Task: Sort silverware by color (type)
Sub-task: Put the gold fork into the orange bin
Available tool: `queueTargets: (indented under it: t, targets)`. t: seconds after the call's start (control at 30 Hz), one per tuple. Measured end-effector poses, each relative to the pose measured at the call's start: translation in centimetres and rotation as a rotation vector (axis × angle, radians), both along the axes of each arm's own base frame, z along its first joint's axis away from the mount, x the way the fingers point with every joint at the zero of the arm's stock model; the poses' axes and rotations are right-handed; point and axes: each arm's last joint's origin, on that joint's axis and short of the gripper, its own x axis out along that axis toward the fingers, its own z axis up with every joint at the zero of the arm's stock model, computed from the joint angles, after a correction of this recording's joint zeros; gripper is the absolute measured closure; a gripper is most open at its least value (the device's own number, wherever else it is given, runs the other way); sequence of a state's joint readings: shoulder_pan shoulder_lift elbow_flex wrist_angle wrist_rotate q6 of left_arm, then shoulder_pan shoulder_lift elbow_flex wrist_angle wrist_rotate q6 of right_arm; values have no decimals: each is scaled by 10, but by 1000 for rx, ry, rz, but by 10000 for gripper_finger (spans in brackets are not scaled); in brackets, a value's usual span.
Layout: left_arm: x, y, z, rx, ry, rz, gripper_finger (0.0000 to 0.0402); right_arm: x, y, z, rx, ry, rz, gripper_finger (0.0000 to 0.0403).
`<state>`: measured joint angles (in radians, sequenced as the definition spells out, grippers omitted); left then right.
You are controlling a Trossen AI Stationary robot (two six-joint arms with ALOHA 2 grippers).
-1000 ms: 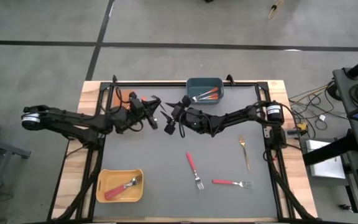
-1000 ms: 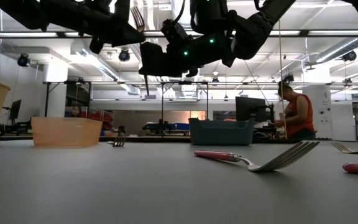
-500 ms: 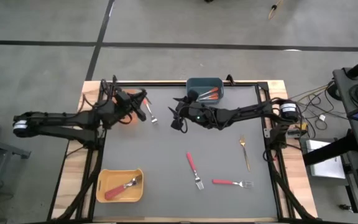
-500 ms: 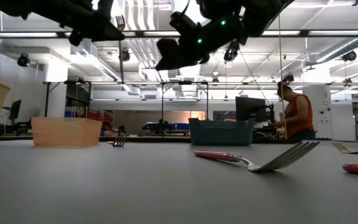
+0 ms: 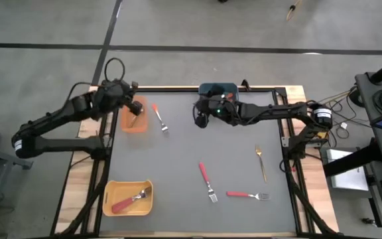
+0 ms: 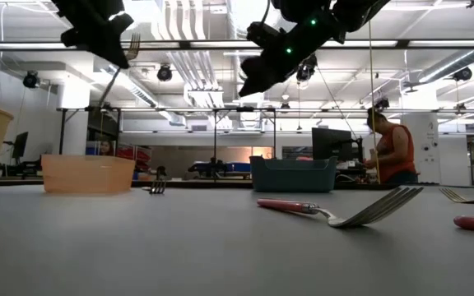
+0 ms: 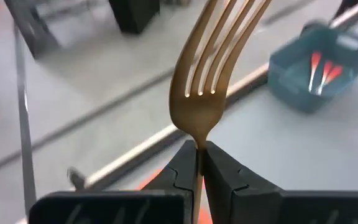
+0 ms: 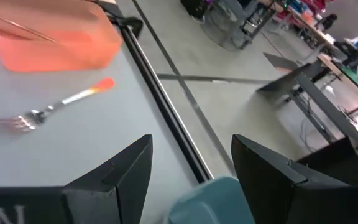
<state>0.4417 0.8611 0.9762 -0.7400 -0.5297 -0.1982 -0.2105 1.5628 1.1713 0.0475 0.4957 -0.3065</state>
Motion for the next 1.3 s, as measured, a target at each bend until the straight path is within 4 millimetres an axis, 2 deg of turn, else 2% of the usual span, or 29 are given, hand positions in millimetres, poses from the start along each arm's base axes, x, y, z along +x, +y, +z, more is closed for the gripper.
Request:
queueTargets:
  t: [0.13, 0.3, 0.5, 0.73, 1.03, 1.3]
  targets:
    - [-8, 12, 3, -102, 51, 33, 402, -7, -9, -3, 26, 46, -34, 193]
    - [-14, 30, -4, -205, 90, 83, 402, -12, -17, -11, 44, 119, -59, 193]
    - [-13, 54, -16, -387, 87, 29, 402, -15, -23, -13, 52, 155, -75, 193]
    - [-13, 81, -25, -592, 206, 35, 401, -17, -25, -14, 47, 168, -78, 193]
    - [-3, 101, -18, -786, 332, -14, 401, -19, -27, -17, 54, 203, -84, 193]
    - [2, 112, -43, -958, 367, -45, 401, -20, -27, -19, 58, 212, -80, 193]
